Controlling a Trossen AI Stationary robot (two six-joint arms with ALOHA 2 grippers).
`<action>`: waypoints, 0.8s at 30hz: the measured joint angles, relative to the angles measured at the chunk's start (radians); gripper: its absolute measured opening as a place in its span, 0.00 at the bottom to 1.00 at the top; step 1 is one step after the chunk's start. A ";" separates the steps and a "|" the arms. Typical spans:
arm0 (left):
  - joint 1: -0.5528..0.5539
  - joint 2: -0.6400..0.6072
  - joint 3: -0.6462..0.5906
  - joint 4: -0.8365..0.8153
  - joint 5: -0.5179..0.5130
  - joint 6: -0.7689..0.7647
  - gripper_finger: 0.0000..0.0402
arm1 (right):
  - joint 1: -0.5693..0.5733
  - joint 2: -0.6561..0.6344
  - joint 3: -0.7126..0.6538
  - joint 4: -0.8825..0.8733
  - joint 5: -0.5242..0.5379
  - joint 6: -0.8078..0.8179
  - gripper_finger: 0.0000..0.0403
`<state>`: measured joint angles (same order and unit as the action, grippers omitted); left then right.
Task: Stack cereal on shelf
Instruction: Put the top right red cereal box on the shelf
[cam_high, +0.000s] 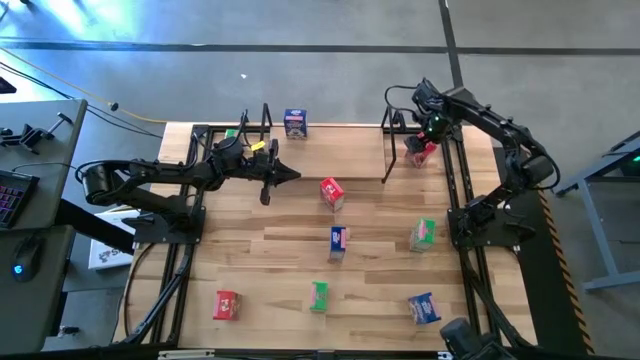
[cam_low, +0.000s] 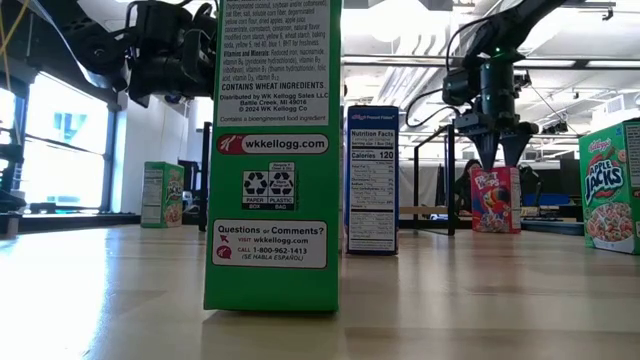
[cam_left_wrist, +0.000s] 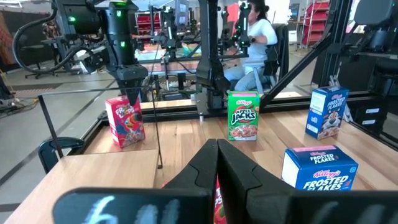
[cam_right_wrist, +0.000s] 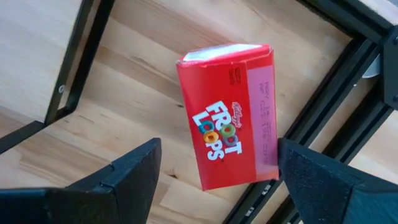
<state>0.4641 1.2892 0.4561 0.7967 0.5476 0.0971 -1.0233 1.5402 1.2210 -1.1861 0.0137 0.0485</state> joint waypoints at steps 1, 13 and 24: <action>0.000 0.000 0.000 0.000 0.000 0.000 0.01 | 0.000 0.000 -0.012 0.002 -0.002 0.000 0.73; 0.000 0.000 0.000 0.000 0.000 -0.007 0.01 | 0.017 -0.003 -0.091 0.015 0.001 -0.010 0.71; 0.034 -0.001 0.000 0.001 0.003 -0.042 0.01 | 0.032 -0.013 -0.091 0.003 -0.007 -0.031 0.51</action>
<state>0.4976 1.2884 0.4561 0.7975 0.5507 0.0551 -0.9911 1.5271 1.1298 -1.1830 0.0067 0.0173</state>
